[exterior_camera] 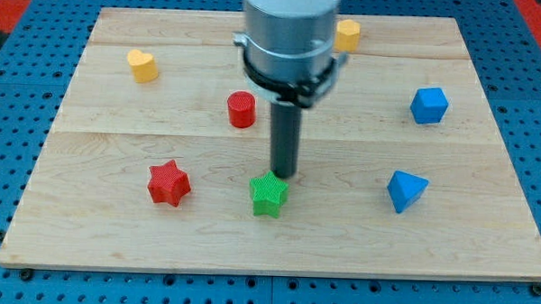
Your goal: Move the blue blocks together at the right center
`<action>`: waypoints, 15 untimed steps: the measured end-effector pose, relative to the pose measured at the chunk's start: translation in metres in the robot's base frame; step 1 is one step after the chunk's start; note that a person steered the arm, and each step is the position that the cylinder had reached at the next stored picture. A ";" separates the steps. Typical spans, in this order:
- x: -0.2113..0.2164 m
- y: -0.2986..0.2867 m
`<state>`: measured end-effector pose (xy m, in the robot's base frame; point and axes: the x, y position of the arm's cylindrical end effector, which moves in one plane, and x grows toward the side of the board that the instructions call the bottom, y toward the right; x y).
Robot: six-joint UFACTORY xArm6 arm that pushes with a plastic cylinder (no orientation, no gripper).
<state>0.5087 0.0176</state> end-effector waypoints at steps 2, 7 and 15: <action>0.018 -0.054; -0.037 -0.077; -0.064 0.012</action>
<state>0.4452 0.0296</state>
